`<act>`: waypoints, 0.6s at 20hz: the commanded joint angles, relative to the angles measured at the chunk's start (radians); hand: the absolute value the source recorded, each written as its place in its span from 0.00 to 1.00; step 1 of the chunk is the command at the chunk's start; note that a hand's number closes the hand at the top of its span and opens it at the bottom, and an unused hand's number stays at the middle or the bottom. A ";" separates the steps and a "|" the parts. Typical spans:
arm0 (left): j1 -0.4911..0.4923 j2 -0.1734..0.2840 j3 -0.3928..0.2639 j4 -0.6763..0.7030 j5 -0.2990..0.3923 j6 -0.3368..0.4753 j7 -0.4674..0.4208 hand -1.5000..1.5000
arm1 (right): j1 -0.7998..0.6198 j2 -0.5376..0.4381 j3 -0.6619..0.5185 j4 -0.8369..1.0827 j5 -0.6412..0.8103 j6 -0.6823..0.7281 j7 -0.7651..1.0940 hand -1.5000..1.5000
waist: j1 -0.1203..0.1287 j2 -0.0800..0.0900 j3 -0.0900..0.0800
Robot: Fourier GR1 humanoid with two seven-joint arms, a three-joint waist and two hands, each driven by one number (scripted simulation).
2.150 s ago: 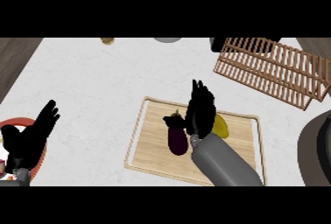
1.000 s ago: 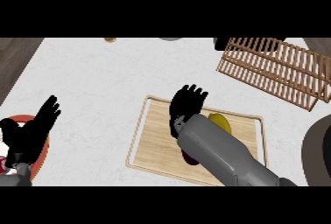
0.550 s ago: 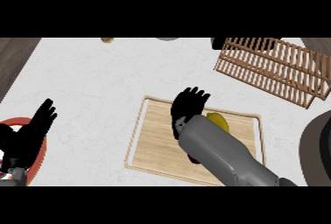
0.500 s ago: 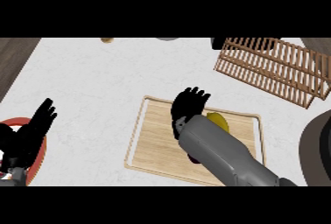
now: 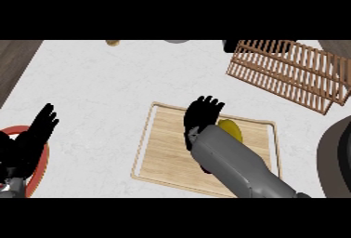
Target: Pick the eggplant from the tray and place it in the tiered shelf
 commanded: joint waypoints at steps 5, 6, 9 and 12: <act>0.057 -0.015 -0.006 -0.044 -0.014 -0.005 0.014 0.50 | 0.072 0.022 -0.006 0.034 0.037 -0.058 0.157 1.00 | 0.003 0.004 0.001; 0.049 -0.024 -0.006 -0.061 -0.032 0.016 0.002 0.50 | 0.097 0.022 -0.017 0.046 0.038 -0.059 0.112 1.00 | 0.000 0.005 0.001; 0.002 0.001 0.016 -0.022 -0.014 -0.022 0.021 0.50 | 0.059 0.022 0.020 0.010 0.032 -0.004 0.155 1.00 | 0.003 0.006 0.000; 0.066 0.000 0.034 -0.012 0.003 -0.063 -0.042 0.50 | 0.050 0.017 -0.013 0.028 0.084 0.036 0.108 1.00 | -0.002 0.003 0.000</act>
